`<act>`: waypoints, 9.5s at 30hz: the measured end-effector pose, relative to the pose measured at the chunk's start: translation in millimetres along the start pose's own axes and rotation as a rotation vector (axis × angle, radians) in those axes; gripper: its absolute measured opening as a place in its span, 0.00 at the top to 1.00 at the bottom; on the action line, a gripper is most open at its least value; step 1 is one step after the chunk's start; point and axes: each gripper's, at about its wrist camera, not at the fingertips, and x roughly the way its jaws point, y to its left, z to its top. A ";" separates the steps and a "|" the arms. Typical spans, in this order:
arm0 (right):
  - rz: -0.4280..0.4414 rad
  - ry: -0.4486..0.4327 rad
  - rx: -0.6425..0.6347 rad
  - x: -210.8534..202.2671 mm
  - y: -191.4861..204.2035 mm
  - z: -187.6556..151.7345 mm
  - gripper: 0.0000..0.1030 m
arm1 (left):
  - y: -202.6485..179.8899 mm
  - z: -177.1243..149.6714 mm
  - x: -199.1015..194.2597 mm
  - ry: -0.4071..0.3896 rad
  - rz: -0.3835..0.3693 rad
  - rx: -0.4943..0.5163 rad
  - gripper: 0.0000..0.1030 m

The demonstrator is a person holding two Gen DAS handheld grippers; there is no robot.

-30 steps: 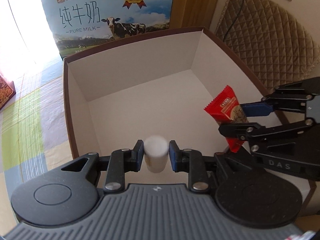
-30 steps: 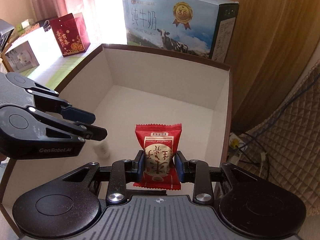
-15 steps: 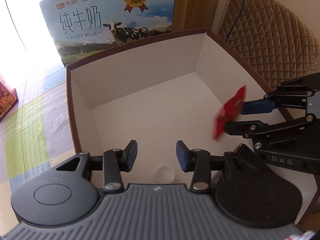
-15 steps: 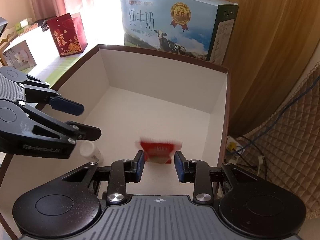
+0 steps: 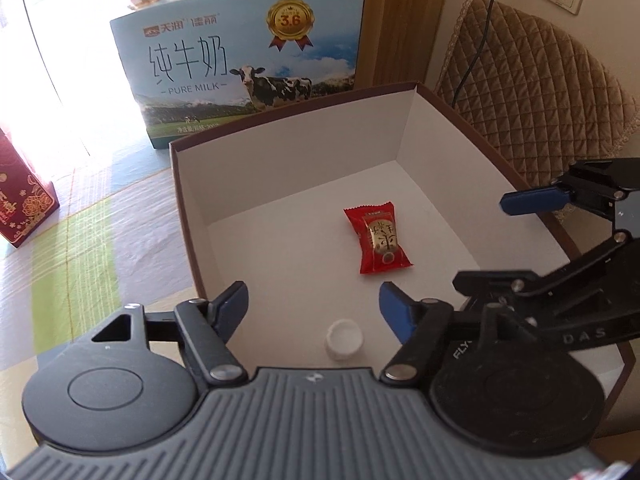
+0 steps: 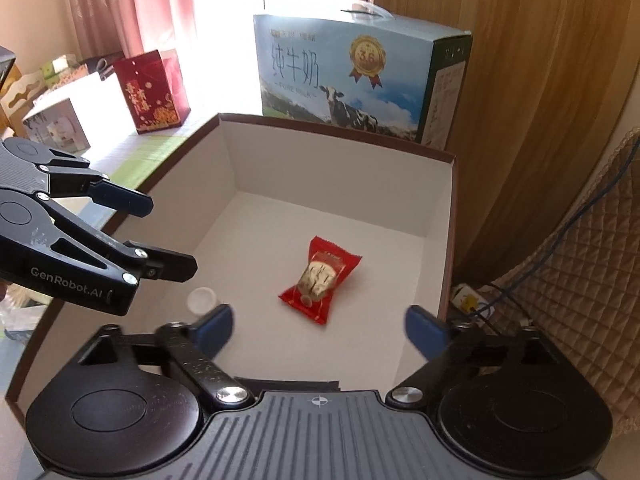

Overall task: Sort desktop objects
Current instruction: 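Open the right tool dropping the packet while the left tool releases the bottle into the box, then withdraw both tools from the brown box, then move both tools back over the table items beside the box, then grasp the clear earphone case with the right tool while the left tool grasps the purple scrunchie, then carry the earphone case and scrunchie over the brown box, then open both tools releasing the earphone case and scrunchie into the box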

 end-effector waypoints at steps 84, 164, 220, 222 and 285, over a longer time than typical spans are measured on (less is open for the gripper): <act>0.009 0.076 0.195 -112.8 215.3 -101.3 0.02 | 44.9 -222.7 -211.7 0.001 0.101 -0.142 0.12; -0.153 0.197 0.215 72.0 308.3 -50.3 0.63 | 250.7 -269.9 -122.1 0.099 0.178 -0.288 0.13; 0.090 -0.014 0.229 -83.9 254.5 -80.1 0.73 | 137.0 -237.9 -187.0 -0.019 -0.035 -0.188 0.80; 0.081 -0.035 0.235 -95.5 243.0 -80.0 0.73 | 124.8 -227.8 -189.1 -0.039 -0.050 -0.168 0.80; 0.134 0.171 0.030 -17.6 55.8 -54.8 0.73 | -46.8 -77.3 -44.1 0.191 -0.128 0.149 0.63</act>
